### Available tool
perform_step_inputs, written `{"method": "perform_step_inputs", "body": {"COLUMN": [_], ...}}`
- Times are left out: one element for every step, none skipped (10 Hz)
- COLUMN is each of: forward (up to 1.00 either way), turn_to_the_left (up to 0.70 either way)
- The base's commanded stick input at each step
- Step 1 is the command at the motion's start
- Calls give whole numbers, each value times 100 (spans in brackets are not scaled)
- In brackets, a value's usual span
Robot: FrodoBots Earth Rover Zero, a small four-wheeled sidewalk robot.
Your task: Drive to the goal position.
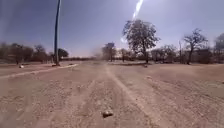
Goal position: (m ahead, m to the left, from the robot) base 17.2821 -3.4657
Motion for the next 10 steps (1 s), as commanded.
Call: {"method": "perform_step_inputs", "body": {"forward": [100,100,100,100,100,100,100,100,100,100], "turn_to_the_left": [0,0,0,0,0,0,0,0,0,0]}}
